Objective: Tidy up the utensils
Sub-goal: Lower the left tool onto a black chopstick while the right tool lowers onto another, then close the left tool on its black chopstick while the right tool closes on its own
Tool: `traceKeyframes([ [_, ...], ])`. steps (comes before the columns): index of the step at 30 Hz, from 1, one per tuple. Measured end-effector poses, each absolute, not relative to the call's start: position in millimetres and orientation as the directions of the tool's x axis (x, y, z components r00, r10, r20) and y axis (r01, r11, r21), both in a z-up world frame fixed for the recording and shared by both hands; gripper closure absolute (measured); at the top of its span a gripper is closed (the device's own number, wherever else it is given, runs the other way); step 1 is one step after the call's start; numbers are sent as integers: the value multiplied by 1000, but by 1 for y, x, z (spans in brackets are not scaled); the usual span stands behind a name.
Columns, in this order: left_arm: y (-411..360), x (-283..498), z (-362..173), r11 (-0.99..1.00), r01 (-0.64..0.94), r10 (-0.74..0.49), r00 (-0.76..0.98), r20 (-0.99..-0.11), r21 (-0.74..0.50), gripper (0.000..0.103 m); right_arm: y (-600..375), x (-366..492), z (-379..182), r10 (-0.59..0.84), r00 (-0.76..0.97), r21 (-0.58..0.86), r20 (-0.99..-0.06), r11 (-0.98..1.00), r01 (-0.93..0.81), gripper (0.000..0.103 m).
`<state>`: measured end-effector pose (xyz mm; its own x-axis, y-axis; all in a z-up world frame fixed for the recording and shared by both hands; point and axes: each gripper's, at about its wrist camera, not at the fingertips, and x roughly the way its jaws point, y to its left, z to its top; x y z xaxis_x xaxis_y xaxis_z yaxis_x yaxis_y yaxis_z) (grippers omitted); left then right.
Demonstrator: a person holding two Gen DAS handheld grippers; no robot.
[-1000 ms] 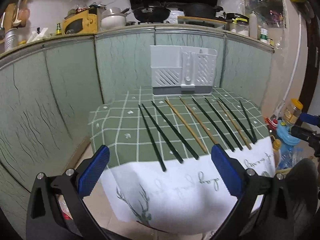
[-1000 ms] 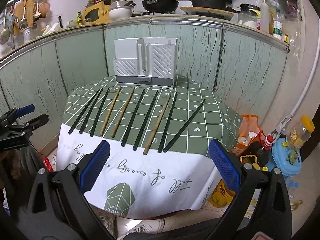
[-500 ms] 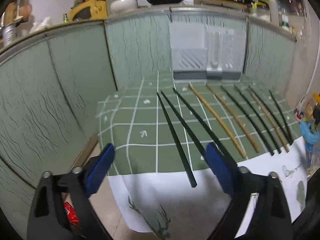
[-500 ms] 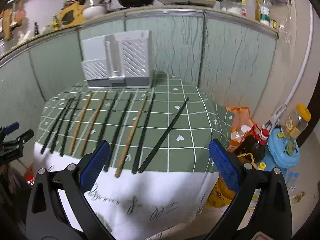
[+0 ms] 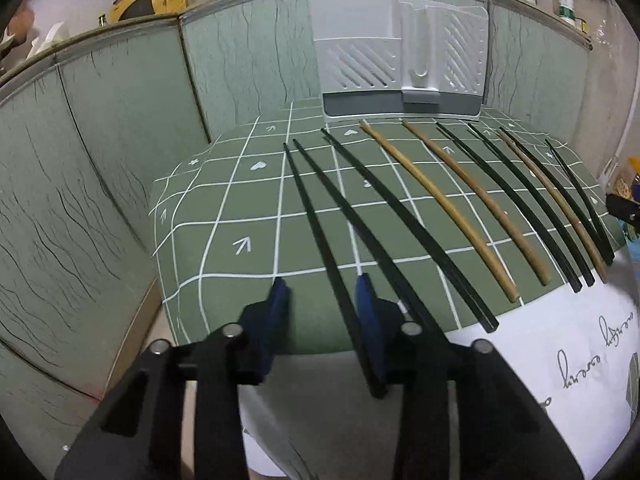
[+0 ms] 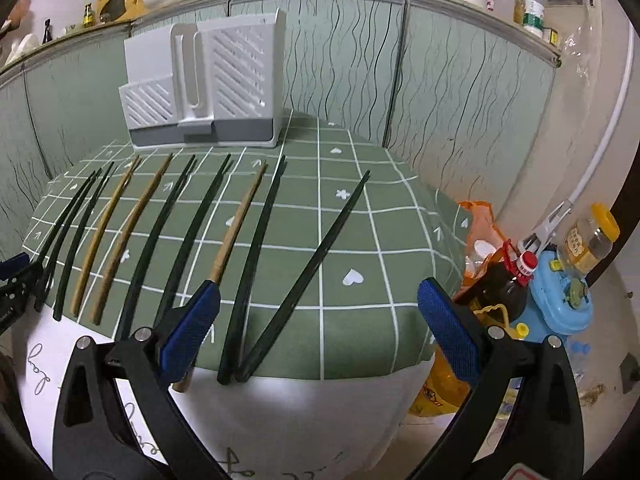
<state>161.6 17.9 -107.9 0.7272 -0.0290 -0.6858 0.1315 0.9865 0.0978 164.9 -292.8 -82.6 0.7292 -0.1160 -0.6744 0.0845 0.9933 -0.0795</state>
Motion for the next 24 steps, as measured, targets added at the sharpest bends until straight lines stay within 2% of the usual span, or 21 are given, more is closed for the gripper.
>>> traceKeyframes([
  [2, 15, 160, -109, 985, 135, -30, 735, -678, 103, 79, -292, 171, -89, -135, 719, -103, -681, 991, 87, 15],
  [4, 13, 161, -109, 985, 134, -26, 738, -674, 110, 83, -293, 178, -96, -153, 704, -119, -694, 988, 97, 26],
  [5, 14, 161, -109, 986, 133, -29, 739, -673, 104, 84, -294, 180, -99, -156, 697, -120, -699, 988, 101, 28],
  [7, 15, 162, -108, 987, 129, -33, 739, -673, 94, 85, -296, 185, -106, -147, 679, -111, -719, 989, 97, 41],
  [9, 16, 163, -109, 988, 125, -35, 742, -670, 86, 86, -295, 183, -108, -138, 688, -107, -712, 990, 87, 46],
  [16, 17, 163, -110, 989, 124, -41, 754, -656, 80, 87, -296, 173, -110, -100, 696, -60, -711, 995, 81, 78],
  [18, 19, 163, -110, 990, 128, -57, 752, -656, 61, 87, -299, 171, -109, -96, 698, -52, -709, 995, 85, 85],
  [21, 20, 164, -109, 992, 122, -63, 753, -655, 44, 88, -302, 170, -109, -79, 701, -24, -708, 996, 87, 90],
  [24, 21, 164, -108, 993, 115, -65, 754, -654, 33, 94, -303, 170, -108, -82, 704, -25, -706, 996, 91, 96],
])
